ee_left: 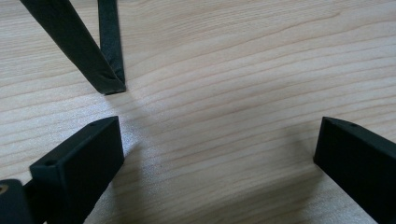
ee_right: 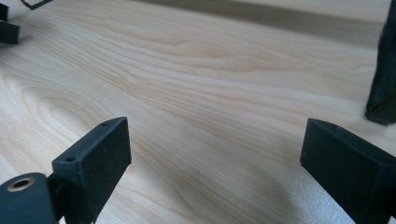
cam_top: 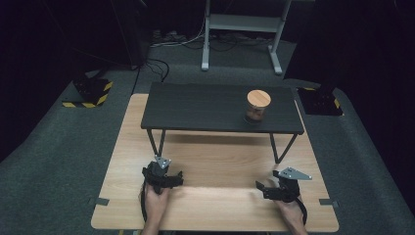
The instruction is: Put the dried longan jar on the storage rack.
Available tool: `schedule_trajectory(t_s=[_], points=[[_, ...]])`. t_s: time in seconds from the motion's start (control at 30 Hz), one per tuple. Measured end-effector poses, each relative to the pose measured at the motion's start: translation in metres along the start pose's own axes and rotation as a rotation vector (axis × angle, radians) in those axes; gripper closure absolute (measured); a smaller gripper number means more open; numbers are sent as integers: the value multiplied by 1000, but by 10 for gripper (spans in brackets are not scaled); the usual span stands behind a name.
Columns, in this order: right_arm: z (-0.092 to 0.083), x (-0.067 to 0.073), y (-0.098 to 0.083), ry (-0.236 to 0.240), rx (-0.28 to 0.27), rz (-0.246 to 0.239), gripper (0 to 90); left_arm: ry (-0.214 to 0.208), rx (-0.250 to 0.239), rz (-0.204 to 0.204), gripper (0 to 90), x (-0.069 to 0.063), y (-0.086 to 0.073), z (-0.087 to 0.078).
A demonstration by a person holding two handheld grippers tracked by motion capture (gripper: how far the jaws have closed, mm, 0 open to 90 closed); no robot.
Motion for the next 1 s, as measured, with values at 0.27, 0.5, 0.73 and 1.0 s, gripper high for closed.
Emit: schedule_trajectory(t_s=[0.27, 0.5, 0.73, 1.0], points=[[4, 0, 1, -16, 10, 15, 94, 1, 0, 0, 15, 0, 0, 0], [7, -5, 6, -12, 44, 63, 94, 1, 0, 0, 14, 0, 0, 0], [10, -14, 9, 5, 66, 102, 90, 2, 1, 0, 14, 0, 0, 0], [10, -14, 8, 6, 62, 116, 92, 2, 0, -1, 14, 0, 0, 0]])
Point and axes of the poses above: each handheld gripper's, and its own axes: z roughly forward along the jaws, y roughly out of its top, x roughly to its left, the point moved 2 cm from there along z, roughly forward along the jaws, and after that the axes turned 2 degrees about -z, right-handed, at the moved point
